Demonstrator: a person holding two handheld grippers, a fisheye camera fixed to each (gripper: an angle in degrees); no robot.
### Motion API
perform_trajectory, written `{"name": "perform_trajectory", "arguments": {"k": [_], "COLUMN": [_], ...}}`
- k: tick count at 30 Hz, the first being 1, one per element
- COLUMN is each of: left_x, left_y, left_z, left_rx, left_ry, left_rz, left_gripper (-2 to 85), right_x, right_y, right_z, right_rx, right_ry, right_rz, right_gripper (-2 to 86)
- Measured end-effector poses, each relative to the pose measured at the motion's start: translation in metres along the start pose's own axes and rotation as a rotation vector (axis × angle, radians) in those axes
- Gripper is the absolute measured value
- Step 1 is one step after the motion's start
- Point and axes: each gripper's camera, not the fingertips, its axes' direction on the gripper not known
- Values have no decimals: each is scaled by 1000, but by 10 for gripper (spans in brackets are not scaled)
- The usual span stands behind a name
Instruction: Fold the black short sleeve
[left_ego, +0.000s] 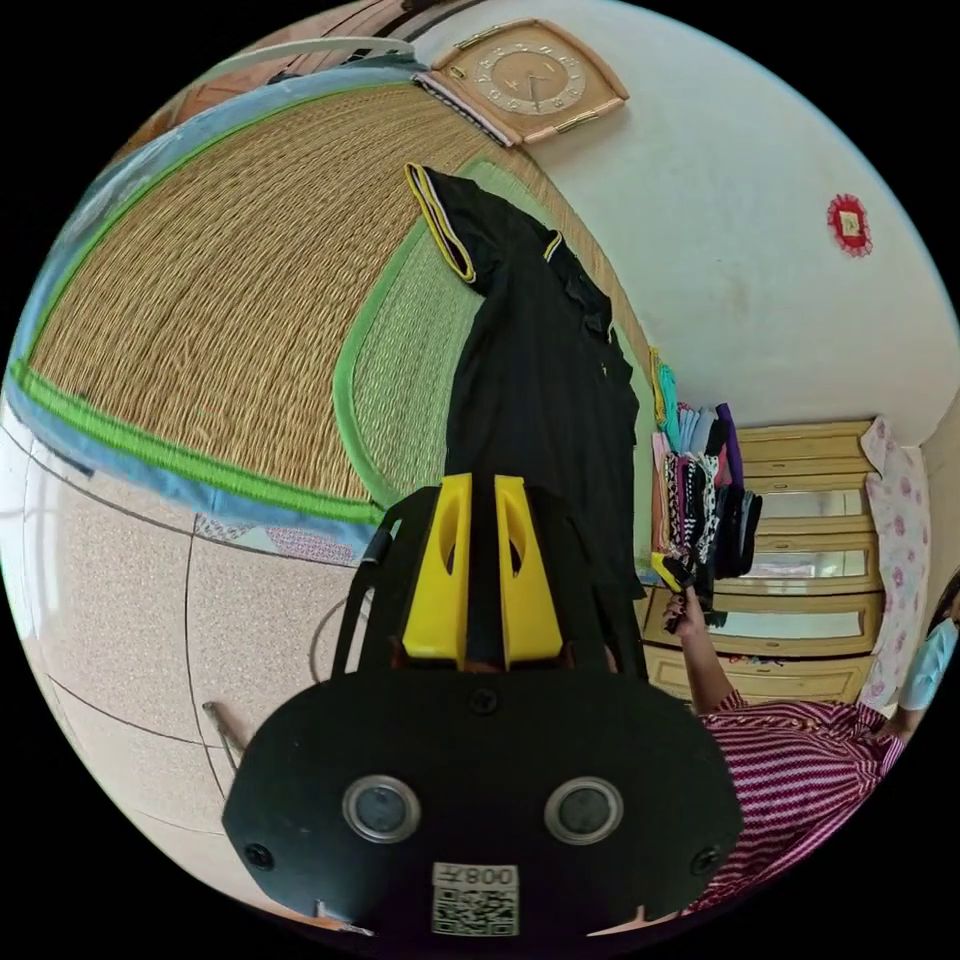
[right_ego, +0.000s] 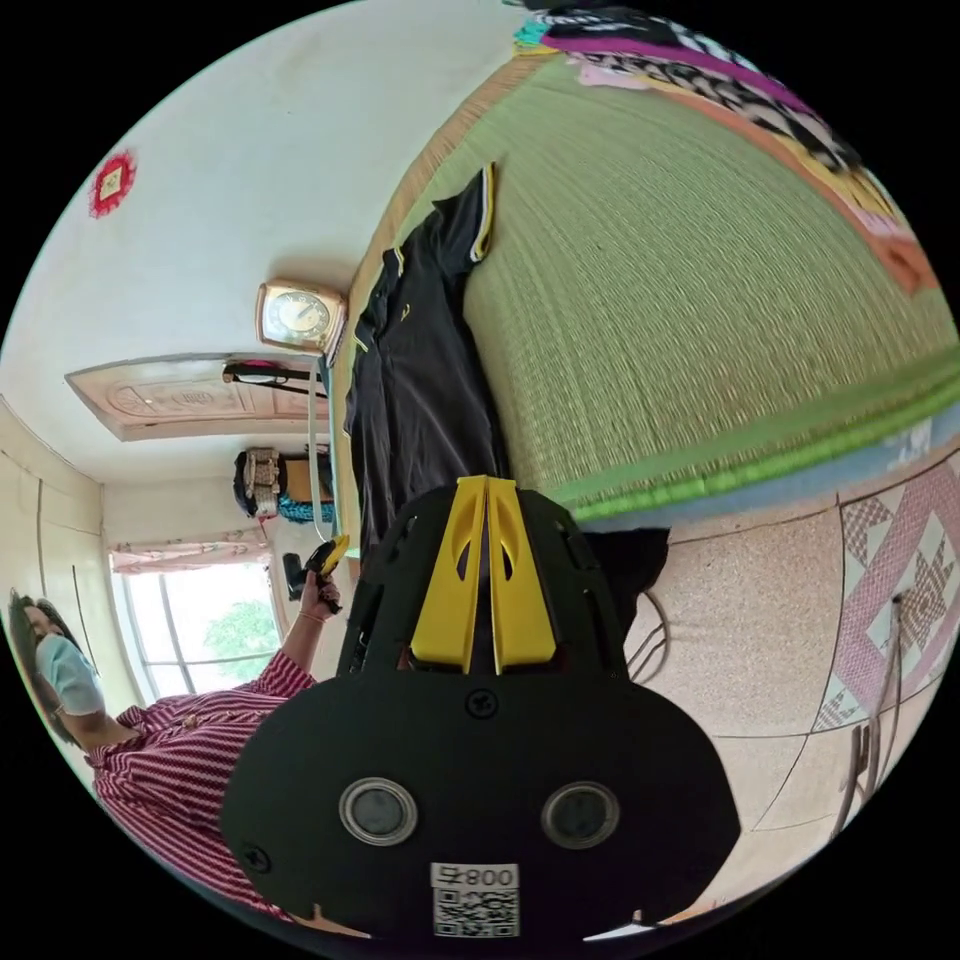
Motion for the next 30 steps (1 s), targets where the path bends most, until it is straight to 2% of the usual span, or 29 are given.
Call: {"name": "perform_trajectory", "arguments": {"k": [11, 17, 19, 25, 30], "left_x": [90, 100, 99, 109, 147], "left_y": [-102, -120, -115, -80, -31], "left_z": [11, 20, 18, -16, -52], "left_rx": [19, 2, -10, 40, 127], "left_ry": [-154, -255, -284, -300, -286], "left_rz": [90, 64, 87, 99, 150], "left_gripper": [31, 13, 7, 3, 13], "right_x": [-167, -184, -173, -154, -165], "right_y": [-203, -273, -278, -260, -233], "right_z": [108, 183, 202, 192, 182], "right_rx": [16, -15, -47, 35, 109], "right_ry": [206, 355, 436, 312, 309], "right_rz": [-258, -275, -256, -253, -289], "right_gripper": [0, 0, 0, 3, 16]}}
